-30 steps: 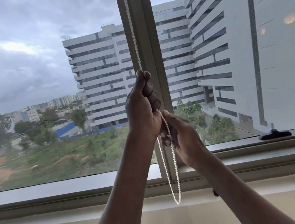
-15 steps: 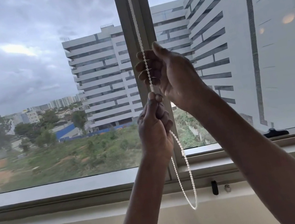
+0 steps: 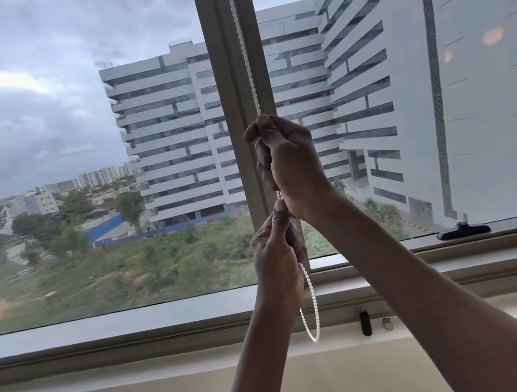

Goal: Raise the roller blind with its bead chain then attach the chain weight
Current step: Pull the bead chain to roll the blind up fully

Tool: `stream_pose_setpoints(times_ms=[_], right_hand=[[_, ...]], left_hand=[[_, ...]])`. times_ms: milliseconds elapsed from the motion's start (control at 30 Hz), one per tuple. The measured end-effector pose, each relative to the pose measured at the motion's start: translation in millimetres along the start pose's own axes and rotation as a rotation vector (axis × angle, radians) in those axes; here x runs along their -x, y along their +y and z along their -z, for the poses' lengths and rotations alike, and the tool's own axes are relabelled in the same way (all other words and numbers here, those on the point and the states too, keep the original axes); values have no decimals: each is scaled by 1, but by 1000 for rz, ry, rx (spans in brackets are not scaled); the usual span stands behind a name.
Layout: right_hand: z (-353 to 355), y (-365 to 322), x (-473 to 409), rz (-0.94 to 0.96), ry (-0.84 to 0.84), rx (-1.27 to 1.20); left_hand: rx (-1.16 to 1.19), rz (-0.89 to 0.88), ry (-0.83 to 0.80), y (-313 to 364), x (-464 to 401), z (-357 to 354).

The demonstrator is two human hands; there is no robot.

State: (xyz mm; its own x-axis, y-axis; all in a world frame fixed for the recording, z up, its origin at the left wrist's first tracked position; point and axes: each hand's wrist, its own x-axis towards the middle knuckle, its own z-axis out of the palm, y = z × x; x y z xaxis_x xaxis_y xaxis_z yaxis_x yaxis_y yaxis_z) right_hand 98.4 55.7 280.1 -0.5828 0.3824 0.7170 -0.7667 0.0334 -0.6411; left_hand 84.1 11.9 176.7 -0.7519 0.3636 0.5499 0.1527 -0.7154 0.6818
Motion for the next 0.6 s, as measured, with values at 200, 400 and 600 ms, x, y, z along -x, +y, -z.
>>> stream_pose_setpoints(times_ms=[200,400,600], right_hand=[[3,12,-5,207,47,181],[14,27,-2,284,118,370],[31,67,39,229,95,369]], left_hand=[[-89,92,-23,-3,-14,10],[-172,189,-116,15,-41,14],[39,186,-131,54,-74,1]])
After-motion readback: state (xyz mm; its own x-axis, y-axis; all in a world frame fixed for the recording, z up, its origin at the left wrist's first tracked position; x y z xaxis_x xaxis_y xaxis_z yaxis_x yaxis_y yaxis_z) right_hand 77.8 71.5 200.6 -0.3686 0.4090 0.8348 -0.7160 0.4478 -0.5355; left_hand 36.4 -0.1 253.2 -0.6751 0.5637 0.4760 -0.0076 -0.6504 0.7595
